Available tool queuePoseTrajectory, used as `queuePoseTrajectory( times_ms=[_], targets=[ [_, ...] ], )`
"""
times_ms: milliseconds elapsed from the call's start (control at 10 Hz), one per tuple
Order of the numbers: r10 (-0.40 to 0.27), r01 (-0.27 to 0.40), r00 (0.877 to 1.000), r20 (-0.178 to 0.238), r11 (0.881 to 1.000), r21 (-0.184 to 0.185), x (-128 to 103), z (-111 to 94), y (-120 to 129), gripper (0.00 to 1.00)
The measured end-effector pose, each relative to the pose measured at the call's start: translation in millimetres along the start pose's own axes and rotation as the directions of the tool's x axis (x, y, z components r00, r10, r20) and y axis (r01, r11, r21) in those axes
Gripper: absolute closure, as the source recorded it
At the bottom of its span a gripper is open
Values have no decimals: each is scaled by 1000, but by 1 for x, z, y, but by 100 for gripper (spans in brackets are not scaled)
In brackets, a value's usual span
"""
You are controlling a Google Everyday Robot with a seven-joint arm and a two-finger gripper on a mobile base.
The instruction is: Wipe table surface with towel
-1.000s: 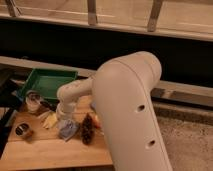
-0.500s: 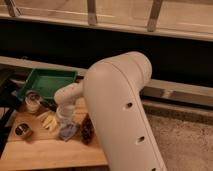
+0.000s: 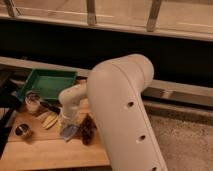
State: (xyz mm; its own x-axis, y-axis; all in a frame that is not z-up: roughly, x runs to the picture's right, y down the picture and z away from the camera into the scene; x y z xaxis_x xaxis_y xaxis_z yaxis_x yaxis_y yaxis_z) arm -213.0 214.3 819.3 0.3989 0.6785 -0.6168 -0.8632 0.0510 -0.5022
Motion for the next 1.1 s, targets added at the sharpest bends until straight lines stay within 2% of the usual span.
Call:
queuePoseTrajectory(
  times_ms=[100,400,600,1100],
  targets=[
    [4,-4,1000,-7,1000,3,2,-2,-2,71],
    [14,-14,1000,-7,1000,5,2,2,1,98],
    [43,-43,999,6,999,3,0,14,-5,100],
    [31,-31,1000,-3,1000,5,4,10,-1,100]
  ],
)
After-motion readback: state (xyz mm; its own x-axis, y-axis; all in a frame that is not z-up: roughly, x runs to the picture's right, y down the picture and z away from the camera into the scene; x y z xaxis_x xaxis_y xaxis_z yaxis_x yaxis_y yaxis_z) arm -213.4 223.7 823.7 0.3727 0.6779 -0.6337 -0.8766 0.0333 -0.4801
